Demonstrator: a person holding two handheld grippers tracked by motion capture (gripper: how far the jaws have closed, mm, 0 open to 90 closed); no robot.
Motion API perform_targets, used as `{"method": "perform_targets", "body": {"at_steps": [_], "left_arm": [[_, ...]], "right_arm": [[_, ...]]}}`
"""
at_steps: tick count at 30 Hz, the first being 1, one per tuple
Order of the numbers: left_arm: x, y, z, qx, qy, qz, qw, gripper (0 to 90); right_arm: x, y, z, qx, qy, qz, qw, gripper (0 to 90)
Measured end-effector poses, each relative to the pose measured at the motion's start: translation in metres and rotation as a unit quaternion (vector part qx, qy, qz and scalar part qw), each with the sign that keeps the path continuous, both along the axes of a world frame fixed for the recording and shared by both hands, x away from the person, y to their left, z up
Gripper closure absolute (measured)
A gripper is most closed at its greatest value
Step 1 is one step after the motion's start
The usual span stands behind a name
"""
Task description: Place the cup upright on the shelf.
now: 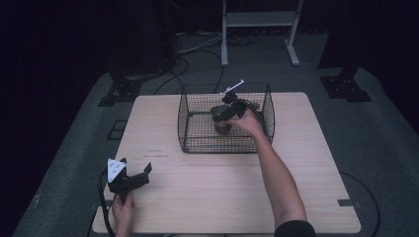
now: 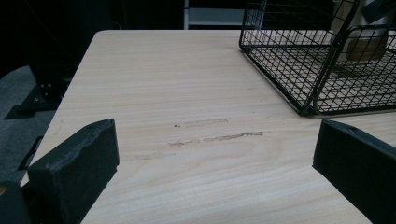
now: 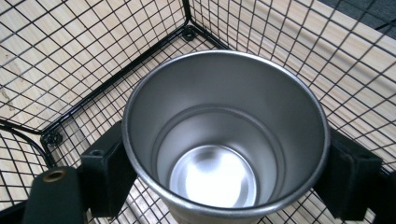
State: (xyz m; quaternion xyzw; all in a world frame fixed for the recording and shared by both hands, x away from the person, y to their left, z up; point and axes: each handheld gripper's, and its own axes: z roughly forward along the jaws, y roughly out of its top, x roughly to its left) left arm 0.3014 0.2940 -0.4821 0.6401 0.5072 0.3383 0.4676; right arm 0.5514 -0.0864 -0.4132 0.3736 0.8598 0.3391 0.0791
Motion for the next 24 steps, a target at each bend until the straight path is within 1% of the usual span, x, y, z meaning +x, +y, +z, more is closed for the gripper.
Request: {"method": "perform_targets", "body": {"at_steps": [6, 9, 11, 20, 24], "left_arm": [[-0.0003, -0.0004, 0.0001, 0.002, 0.0, 0.0, 1.0, 0.0], [-0.0003, -0.0004, 0.0001, 0.002, 0.0, 0.0, 1.0, 0.0], [-0.0002, -0.0004, 0.0001, 0.002, 0.0, 0.001, 1.0, 0.0], [0.0001, 0.0, 0.0, 0.001, -0.001, 0.001, 1.0, 0.0], [0.0, -0.0002, 0.0001, 0.002, -0.001, 0.001, 1.0, 0.0]], "right_arm": [[-0.0007, 0.0044, -0.002, -0.01, -0.003, 0.007, 0.9999, 17.1], [-0.0003, 0.0041, -0.004, -0.014, 0.002, 0.008, 0.9999, 17.2], [-0.0008, 0.0047, -0.006, -0.021, 0.005, 0.014, 0.9997, 17.1], [-0.0021, 0.0031, -0.0051, -0.019, 0.003, 0.013, 0.9997, 15.8], [-0.0034, 0.0031, -0.0035, -0.022, -0.003, 0.014, 0.9997, 14.6]]}}
